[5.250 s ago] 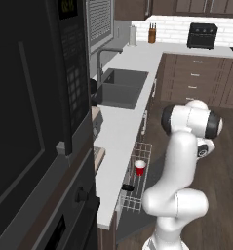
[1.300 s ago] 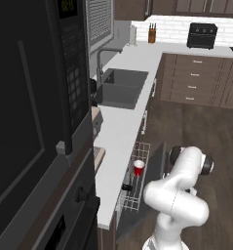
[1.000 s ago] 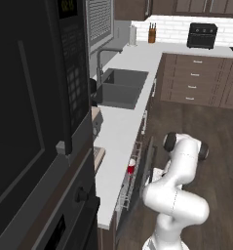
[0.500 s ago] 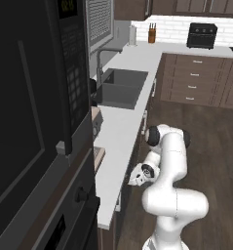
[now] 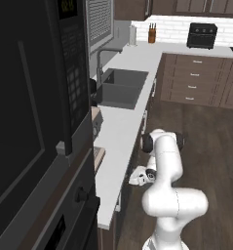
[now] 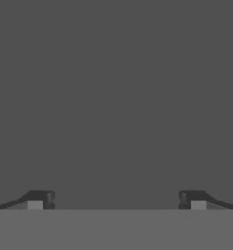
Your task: Pick up the cup and bowl from the counter, place them in the dishwasher, and close the dishwasher door.
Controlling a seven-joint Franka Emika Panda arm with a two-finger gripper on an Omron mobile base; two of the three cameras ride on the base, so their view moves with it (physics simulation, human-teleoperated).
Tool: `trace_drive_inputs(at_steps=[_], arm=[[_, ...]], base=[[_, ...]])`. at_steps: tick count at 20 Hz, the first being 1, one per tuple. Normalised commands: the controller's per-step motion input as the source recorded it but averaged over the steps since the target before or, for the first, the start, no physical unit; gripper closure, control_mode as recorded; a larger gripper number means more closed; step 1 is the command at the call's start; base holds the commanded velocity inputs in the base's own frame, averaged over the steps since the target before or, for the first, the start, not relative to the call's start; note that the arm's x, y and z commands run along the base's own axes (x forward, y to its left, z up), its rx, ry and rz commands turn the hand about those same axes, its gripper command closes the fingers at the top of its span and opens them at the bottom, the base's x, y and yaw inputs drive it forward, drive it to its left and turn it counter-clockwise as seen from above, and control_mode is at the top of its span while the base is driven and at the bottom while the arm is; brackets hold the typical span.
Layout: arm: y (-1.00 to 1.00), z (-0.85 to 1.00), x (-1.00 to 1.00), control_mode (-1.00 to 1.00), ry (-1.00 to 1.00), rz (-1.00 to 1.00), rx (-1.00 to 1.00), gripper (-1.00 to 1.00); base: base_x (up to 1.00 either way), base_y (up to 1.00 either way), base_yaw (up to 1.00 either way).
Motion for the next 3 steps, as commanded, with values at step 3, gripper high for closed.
trace_drive_inputs(at_steps=[3], arm=[[0.75, -0.23, 0.66, -1.0, 0.01, 0.03, 0.17, -1.0]], base=[[0.0, 0.0, 0.0]])
